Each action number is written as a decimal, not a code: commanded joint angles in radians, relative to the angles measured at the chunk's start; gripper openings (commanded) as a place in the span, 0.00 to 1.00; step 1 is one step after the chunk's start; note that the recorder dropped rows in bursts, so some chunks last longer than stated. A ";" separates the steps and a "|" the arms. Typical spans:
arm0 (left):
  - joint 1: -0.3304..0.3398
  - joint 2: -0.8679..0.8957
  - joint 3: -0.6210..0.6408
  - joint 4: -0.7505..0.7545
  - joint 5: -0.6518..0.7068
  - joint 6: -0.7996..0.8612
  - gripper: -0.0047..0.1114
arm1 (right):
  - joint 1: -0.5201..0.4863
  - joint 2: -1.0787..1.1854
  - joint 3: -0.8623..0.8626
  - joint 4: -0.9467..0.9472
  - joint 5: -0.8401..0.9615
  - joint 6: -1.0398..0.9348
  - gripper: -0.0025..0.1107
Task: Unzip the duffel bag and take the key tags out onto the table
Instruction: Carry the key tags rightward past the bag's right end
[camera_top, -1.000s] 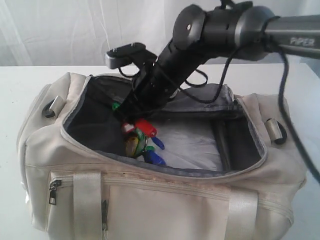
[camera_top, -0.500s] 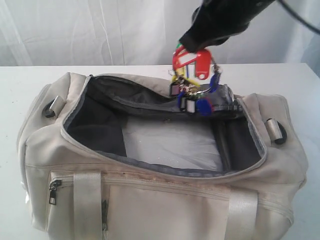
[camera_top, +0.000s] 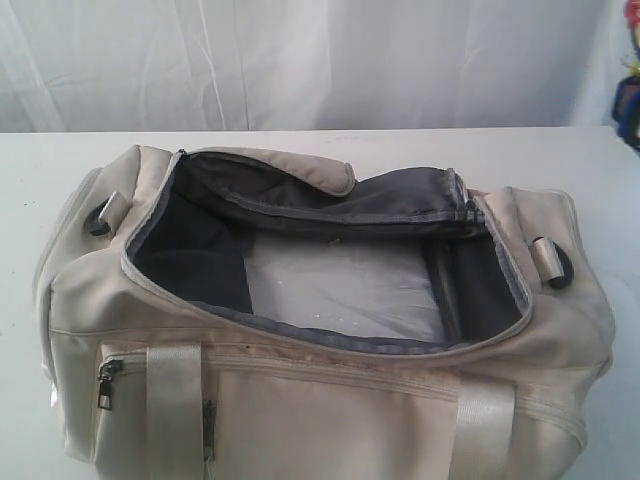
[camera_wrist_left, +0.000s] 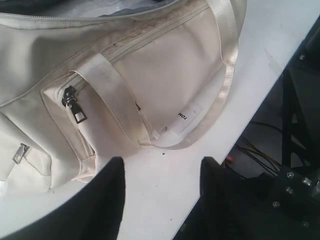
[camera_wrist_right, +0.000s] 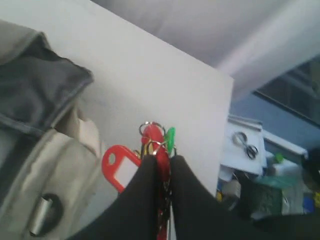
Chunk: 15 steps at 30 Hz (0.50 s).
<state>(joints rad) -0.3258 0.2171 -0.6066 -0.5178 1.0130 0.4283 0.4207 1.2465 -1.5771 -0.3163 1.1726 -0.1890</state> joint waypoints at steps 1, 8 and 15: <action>0.002 -0.008 0.004 -0.023 0.012 -0.004 0.48 | -0.006 -0.012 0.057 -0.103 0.048 0.087 0.02; 0.002 -0.008 0.004 -0.023 0.012 -0.004 0.48 | -0.006 -0.009 0.229 -0.222 0.048 0.168 0.02; 0.002 -0.008 0.004 -0.023 0.016 -0.004 0.48 | -0.006 0.000 0.389 -0.256 -0.056 0.273 0.02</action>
<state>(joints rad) -0.3258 0.2171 -0.6066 -0.5178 1.0130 0.4283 0.4191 1.2410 -1.2371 -0.5620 1.1865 0.0275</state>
